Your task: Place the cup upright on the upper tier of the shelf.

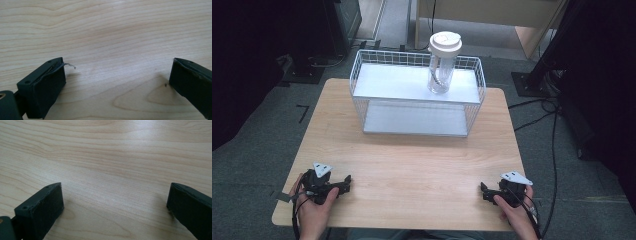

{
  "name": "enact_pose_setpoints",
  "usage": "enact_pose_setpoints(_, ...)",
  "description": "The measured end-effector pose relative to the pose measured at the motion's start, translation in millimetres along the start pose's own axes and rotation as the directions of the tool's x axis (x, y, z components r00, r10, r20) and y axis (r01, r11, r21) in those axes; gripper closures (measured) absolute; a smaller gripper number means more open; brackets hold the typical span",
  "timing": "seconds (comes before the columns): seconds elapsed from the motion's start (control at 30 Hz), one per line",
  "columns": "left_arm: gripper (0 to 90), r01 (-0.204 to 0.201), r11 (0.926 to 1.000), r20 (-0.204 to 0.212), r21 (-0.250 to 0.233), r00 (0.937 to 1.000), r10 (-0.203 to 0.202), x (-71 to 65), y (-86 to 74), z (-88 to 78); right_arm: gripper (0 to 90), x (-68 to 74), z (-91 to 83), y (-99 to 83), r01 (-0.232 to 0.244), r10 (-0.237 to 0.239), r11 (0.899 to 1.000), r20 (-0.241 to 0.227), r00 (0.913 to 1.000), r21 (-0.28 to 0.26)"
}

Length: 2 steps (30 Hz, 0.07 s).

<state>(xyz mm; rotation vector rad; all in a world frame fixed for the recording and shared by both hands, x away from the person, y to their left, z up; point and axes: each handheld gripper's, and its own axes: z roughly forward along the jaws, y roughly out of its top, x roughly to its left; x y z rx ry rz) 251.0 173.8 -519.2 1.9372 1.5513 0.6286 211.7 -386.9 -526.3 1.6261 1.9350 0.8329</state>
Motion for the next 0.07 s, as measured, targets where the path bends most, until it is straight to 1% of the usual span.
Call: enact_pose_setpoints(0.07,1.0,-0.001,1.0,-0.002,0.001,1.0,0.001,-0.4,0.0,0.0,0.6,0.1,-0.1,-0.1,-0.001,0.001,1.0,0.001,1.0,0.0)
